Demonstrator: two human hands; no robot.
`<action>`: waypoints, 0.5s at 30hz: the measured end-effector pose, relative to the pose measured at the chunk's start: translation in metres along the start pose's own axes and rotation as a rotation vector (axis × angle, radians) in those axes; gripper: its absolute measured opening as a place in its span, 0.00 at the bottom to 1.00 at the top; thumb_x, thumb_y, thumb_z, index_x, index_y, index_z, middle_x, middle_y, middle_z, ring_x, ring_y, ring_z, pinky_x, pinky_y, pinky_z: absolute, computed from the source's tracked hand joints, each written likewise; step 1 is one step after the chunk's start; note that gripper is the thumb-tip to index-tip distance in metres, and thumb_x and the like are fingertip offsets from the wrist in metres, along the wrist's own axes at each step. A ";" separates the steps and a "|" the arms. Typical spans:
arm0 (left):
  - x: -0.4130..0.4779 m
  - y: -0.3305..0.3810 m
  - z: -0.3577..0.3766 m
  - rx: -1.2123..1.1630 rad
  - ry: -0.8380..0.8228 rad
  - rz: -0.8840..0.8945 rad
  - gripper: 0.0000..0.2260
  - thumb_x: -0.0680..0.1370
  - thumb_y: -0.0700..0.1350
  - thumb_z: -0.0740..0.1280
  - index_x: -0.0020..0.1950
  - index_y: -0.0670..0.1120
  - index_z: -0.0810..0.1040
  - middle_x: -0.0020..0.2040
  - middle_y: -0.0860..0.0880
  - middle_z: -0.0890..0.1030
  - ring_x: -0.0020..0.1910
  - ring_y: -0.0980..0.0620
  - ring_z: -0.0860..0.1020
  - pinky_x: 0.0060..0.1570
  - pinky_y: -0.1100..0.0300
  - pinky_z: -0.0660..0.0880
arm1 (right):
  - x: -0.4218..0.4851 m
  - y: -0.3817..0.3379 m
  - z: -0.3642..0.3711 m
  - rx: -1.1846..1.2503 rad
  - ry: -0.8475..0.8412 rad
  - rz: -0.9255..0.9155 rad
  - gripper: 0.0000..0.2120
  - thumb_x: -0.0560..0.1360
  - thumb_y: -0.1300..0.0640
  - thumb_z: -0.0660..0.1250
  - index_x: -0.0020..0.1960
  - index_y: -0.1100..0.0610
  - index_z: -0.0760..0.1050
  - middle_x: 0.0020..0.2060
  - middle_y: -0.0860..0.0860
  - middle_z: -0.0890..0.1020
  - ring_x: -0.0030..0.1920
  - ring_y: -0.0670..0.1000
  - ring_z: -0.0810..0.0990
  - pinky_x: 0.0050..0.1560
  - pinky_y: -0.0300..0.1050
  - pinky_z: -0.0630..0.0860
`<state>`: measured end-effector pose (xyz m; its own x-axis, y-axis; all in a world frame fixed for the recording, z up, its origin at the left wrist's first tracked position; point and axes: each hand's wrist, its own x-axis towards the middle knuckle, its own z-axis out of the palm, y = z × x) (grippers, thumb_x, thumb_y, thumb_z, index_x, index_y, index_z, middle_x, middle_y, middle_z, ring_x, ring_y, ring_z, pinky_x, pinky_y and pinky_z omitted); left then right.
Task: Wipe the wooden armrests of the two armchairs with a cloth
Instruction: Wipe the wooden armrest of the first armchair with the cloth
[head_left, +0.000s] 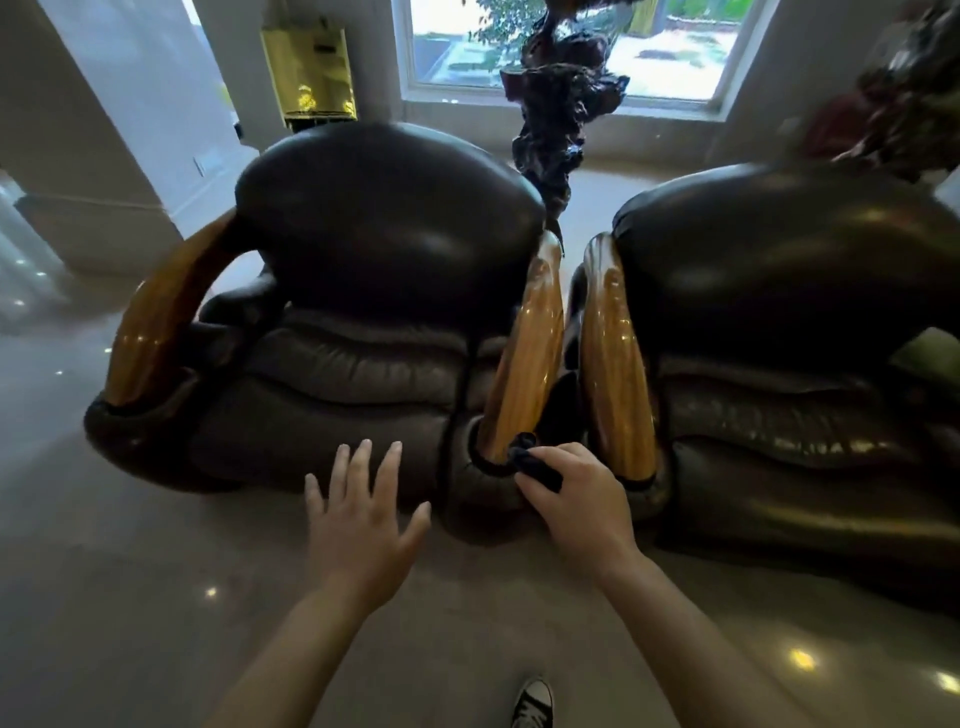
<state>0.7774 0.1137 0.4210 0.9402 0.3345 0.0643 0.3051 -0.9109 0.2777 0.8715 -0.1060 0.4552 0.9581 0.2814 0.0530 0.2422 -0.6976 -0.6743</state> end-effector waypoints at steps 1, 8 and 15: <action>0.012 0.009 0.006 0.003 -0.002 0.012 0.34 0.75 0.66 0.51 0.78 0.53 0.57 0.79 0.43 0.60 0.79 0.44 0.50 0.74 0.34 0.48 | 0.009 0.009 -0.003 0.004 0.010 0.006 0.13 0.76 0.46 0.70 0.59 0.45 0.80 0.48 0.39 0.78 0.45 0.42 0.78 0.47 0.40 0.78; 0.080 0.065 0.038 0.044 -0.055 0.066 0.33 0.76 0.65 0.51 0.78 0.52 0.57 0.77 0.42 0.62 0.79 0.42 0.53 0.72 0.33 0.52 | 0.070 0.061 -0.036 0.033 -0.006 0.022 0.13 0.76 0.48 0.70 0.60 0.48 0.80 0.49 0.40 0.78 0.47 0.41 0.79 0.46 0.36 0.78; 0.140 0.108 0.066 0.069 -0.094 0.107 0.34 0.75 0.66 0.48 0.79 0.52 0.56 0.79 0.43 0.60 0.79 0.43 0.51 0.73 0.34 0.50 | 0.121 0.110 -0.064 -0.001 0.042 0.068 0.13 0.76 0.47 0.69 0.60 0.47 0.80 0.49 0.40 0.78 0.47 0.41 0.78 0.43 0.32 0.74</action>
<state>0.9519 0.0458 0.3968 0.9770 0.2132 -0.0007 0.2087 -0.9557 0.2076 1.0241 -0.1906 0.4344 0.9779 0.2055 0.0385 0.1768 -0.7145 -0.6769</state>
